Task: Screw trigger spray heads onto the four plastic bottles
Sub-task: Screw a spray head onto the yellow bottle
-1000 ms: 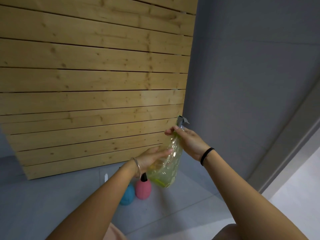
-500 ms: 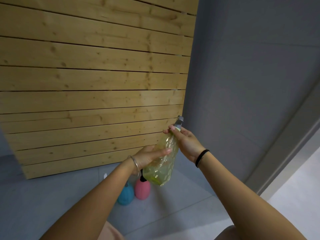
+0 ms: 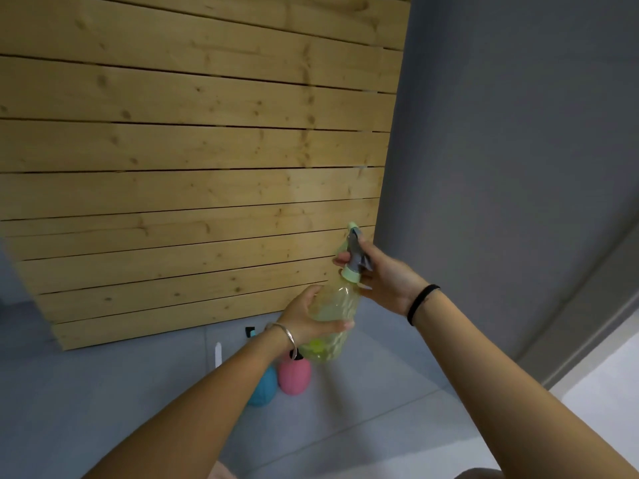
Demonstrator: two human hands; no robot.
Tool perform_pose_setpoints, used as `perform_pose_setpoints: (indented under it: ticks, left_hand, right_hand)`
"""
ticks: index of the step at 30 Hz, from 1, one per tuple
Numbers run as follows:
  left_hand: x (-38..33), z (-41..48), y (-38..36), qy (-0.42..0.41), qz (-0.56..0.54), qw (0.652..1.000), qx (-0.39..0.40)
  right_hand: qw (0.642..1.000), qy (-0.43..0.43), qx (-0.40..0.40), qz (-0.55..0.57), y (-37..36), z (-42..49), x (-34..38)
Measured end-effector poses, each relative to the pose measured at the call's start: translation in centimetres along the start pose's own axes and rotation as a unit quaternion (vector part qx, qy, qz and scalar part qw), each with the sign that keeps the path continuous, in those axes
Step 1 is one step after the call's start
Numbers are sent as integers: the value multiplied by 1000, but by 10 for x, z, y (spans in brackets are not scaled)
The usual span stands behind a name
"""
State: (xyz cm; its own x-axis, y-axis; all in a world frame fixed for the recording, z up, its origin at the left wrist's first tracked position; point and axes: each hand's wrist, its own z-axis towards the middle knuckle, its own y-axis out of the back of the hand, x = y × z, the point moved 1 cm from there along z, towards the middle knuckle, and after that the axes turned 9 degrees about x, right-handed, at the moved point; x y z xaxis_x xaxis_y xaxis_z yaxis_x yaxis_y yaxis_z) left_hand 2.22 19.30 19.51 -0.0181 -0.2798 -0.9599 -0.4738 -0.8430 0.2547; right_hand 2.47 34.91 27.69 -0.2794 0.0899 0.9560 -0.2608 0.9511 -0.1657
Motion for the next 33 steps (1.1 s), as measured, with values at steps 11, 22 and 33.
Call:
perform_pose_setpoints:
  ticks: [11, 22, 33]
  left_hand:
    - [77, 22, 38, 124, 394, 910, 49]
    - [140, 64, 44, 117, 585, 783, 178]
    - [167, 78, 40, 130, 577, 780, 204]
  right_hand:
    - [935, -49, -139, -321, 28, 77, -71]
    - [946, -146, -126, -262, 82, 143, -169]
    - [945, -174, -79, -265, 87, 165, -203]
